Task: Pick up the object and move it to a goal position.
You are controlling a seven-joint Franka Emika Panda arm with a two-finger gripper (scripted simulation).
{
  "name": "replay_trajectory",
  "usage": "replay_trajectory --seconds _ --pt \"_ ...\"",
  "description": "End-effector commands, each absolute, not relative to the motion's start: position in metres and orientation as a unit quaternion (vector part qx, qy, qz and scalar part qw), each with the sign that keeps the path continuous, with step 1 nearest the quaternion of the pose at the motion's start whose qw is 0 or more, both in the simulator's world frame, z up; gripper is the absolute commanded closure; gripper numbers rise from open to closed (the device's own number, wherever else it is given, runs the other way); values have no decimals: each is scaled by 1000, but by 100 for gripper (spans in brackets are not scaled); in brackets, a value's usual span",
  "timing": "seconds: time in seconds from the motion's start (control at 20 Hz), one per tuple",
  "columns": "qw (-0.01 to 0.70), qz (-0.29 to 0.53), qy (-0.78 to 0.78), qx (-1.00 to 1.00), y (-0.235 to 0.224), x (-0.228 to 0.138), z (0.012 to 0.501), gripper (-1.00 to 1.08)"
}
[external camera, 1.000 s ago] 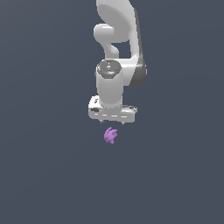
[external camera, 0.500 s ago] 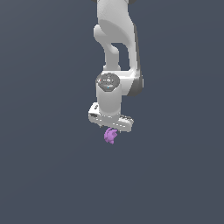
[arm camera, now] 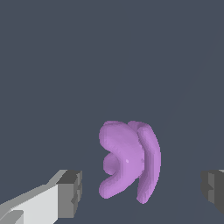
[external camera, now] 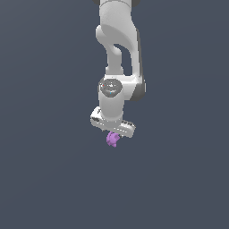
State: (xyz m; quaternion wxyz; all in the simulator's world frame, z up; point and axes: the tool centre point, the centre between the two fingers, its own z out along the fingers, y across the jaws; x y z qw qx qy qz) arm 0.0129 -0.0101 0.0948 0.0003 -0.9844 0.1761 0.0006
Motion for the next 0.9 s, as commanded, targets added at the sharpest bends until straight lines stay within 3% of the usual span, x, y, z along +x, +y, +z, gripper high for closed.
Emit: replay_trajectory --seconds 0.0,0.7,0.75,0.85 --pt "0 1 176 -984 -10 13 92 -92" --pt "0 0 178 -984 -10 13 45 -92" --pt "0 0 178 -984 -10 13 45 108" --pt "0 0 178 -984 -10 13 45 108"
